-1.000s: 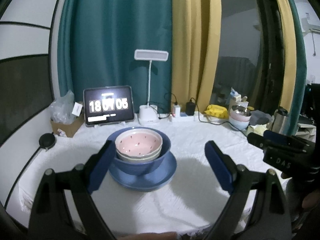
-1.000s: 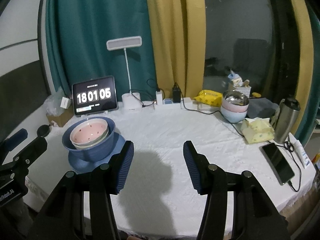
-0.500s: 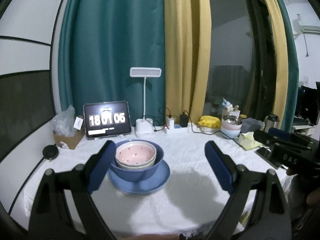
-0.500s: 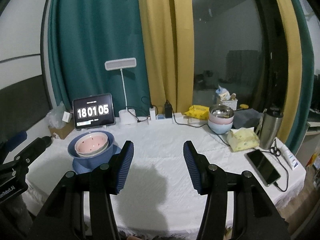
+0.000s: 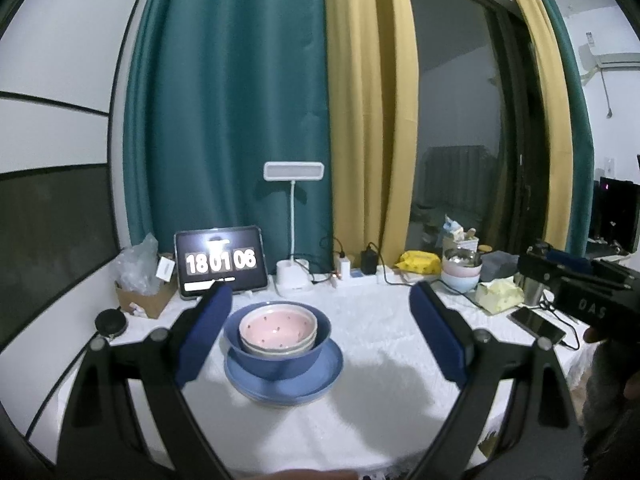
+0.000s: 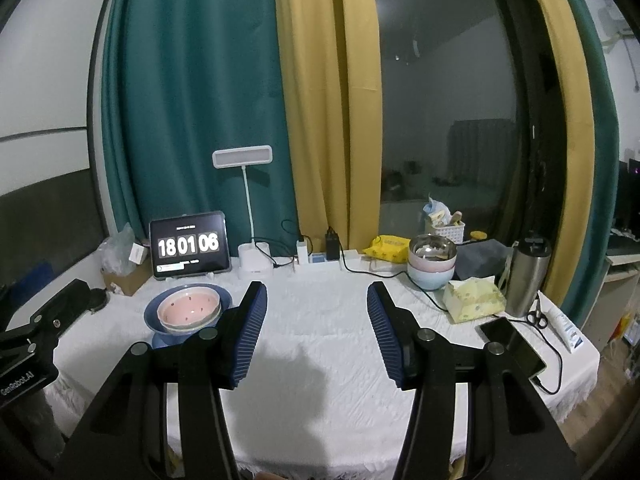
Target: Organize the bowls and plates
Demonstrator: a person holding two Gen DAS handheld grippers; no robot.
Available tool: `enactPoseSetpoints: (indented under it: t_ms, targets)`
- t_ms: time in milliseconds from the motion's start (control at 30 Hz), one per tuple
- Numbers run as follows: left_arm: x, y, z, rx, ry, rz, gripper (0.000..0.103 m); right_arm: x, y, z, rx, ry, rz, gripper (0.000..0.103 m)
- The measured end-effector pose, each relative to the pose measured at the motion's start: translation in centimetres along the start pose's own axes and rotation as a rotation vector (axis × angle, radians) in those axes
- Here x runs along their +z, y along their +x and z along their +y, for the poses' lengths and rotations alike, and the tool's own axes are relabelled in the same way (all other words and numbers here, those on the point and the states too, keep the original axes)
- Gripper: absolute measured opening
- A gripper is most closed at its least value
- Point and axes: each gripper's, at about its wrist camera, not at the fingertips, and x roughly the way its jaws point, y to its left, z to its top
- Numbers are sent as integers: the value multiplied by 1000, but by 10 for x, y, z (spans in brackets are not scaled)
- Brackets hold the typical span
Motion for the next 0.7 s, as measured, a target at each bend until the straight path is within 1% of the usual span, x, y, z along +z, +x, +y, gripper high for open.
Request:
enactPoseSetpoints:
  t_ms: [233, 700]
  targets:
    - [1, 6, 4, 7, -14, 20, 91, 0, 0, -1, -1, 0, 2, 55]
    - [-1, 6, 1, 8, -12, 11, 91, 0, 0, -1, 2, -1, 1, 55]
